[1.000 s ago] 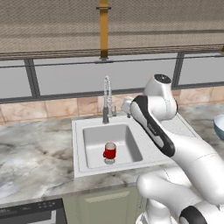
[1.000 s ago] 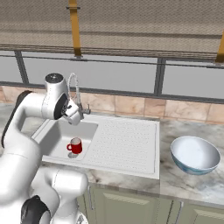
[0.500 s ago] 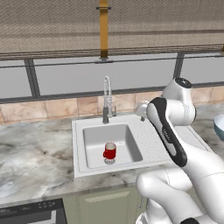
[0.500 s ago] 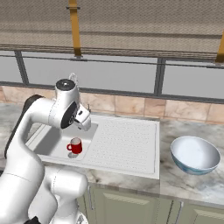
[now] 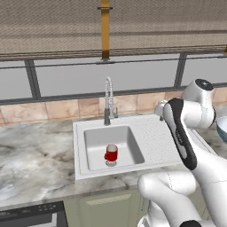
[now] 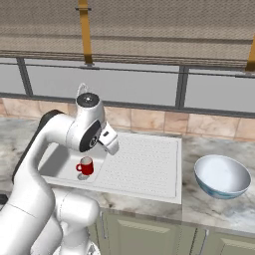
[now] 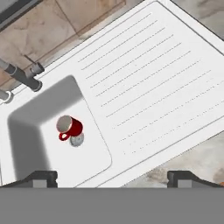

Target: Pick the mug and place it in the sink. Pick the bowl and place it in the open cabinet and then close the cabinet.

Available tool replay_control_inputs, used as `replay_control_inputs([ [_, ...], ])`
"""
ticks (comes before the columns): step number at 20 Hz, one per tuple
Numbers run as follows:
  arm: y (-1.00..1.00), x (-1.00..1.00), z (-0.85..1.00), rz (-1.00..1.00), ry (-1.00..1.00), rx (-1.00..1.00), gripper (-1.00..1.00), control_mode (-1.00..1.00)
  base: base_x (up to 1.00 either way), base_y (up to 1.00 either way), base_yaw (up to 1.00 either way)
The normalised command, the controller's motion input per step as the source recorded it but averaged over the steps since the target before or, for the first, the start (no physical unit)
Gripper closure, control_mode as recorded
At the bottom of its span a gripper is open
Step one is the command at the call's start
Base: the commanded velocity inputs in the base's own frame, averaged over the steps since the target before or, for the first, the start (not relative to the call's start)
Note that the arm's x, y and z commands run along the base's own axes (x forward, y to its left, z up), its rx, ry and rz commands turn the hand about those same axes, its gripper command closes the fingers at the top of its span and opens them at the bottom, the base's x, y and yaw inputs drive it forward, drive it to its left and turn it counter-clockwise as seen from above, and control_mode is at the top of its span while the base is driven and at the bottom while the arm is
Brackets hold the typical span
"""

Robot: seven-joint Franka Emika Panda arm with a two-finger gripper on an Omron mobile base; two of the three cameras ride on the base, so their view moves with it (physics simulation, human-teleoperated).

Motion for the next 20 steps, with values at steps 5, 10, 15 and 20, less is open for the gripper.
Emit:
replay_control_inputs([
  [5, -0.58, -0.01, 0.01, -0.42, 0.00, 0.00, -1.00, -1.00, 0.00, 0.00, 0.00],
  [10, -0.49, 0.00, 0.02, -0.52, -0.06, 0.00, -1.00, -1.00, 0.00, 0.00, 0.00],
  [15, -0.37, 0.00, 0.07, -0.58, -0.11, 0.00, -1.00, -1.00, 0.00, 0.00, 0.00],
  [20, -0.13, 0.00, 0.13, -0.54, -0.24, 0.00, -1.00, -1.00, 0.00, 0.00, 0.00],
])
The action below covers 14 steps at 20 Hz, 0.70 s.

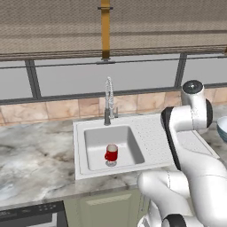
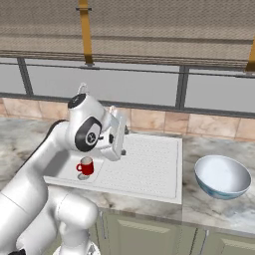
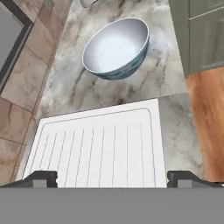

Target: Pick the mug and place it in the sink. Pick the bowl and place it in the open cabinet and then close the cabinet.

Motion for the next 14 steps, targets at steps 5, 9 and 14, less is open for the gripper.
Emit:
replay_control_inputs([
  [5, -0.26, 0.00, 0.02, -0.50, -0.32, 0.00, -1.00, -1.00, 0.00, 0.00, 0.00],
  [9, -0.36, -0.05, 0.00, -0.46, -0.34, 0.02, -1.00, -1.00, 0.00, 0.00, 0.00],
  [14, -0.30, -0.12, 0.00, -0.38, -0.29, 0.04, -1.00, -1.00, 0.00, 0.00, 0.00],
])
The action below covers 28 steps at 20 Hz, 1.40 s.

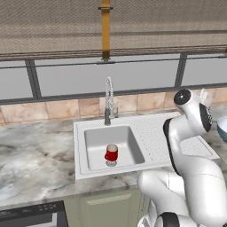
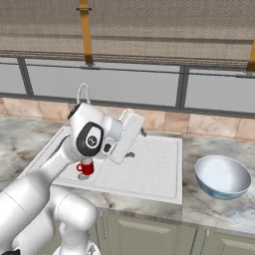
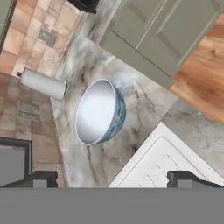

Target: Pick the mug and place it in the sink. Pick the bowl and place it in the open cabinet and then close the cabinet.

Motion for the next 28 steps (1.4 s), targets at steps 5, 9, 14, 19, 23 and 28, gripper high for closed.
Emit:
replay_control_inputs([
  [5, -0.25, -0.07, 0.00, -0.25, -0.20, 0.10, -1.00, -1.00, 0.00, 0.00, 0.00],
  [9, -0.34, -0.05, 0.01, -0.10, -0.06, 0.13, -1.00, -1.00, 0.00, 0.00, 0.00],
  [14, -0.34, -0.01, 0.00, -0.07, 0.00, 0.14, -1.00, -1.00, 0.00, 0.00, 0.00],
  [19, -0.34, -0.01, 0.00, -0.08, 0.00, 0.15, -1.00, -1.00, 0.00, 0.00, 0.00],
  [23, -0.11, -0.09, 0.00, -0.12, 0.00, 0.11, -1.00, -1.00, 0.00, 0.00, 0.00],
  [28, -0.09, -0.09, -0.05, -0.13, 0.00, 0.06, -1.00, -1.00, 0.00, 0.00, 0.00],
])
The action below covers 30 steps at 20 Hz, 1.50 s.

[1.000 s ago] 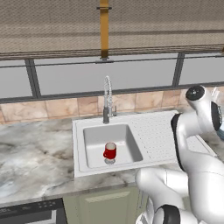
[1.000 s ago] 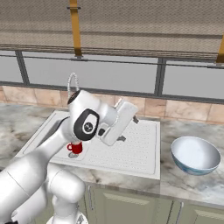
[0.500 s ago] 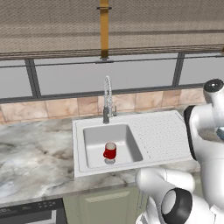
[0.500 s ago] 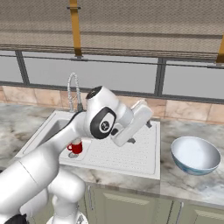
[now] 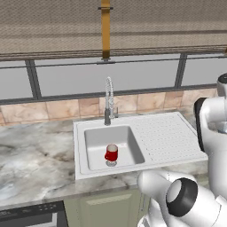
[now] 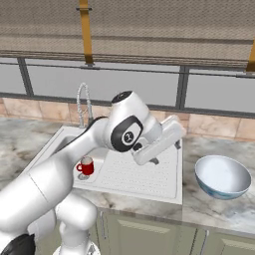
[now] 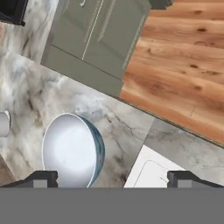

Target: Pick the mug and place it in the sink. Pick the bowl and place it in the open cabinet and then close the cabinet.

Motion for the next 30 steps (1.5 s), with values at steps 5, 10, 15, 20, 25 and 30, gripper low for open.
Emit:
replay_control_inputs([
  [5, -0.10, 0.00, -0.17, -0.11, 0.00, 0.04, -1.00, -1.00, 0.00, 0.00, 0.00],
  [10, -0.03, 0.00, -0.24, -0.05, 0.00, 0.01, -1.00, -1.00, 0.00, 0.00, 0.00],
  [15, -0.01, 0.02, -0.23, -0.01, 0.00, 0.01, -1.00, -1.00, 0.00, 0.00, 0.00],
  [20, -0.09, 0.00, -0.23, 0.00, 0.00, 0.00, -1.00, -1.00, 0.00, 0.00, 0.00],
  [25, -0.14, 0.06, -0.20, 0.00, 0.00, 0.03, -1.00, -1.00, 0.00, 0.00, 0.00],
  [30, -0.19, 0.18, -0.13, 0.00, 0.01, 0.03, -1.00, -1.00, 0.00, 0.00, 0.00],
])
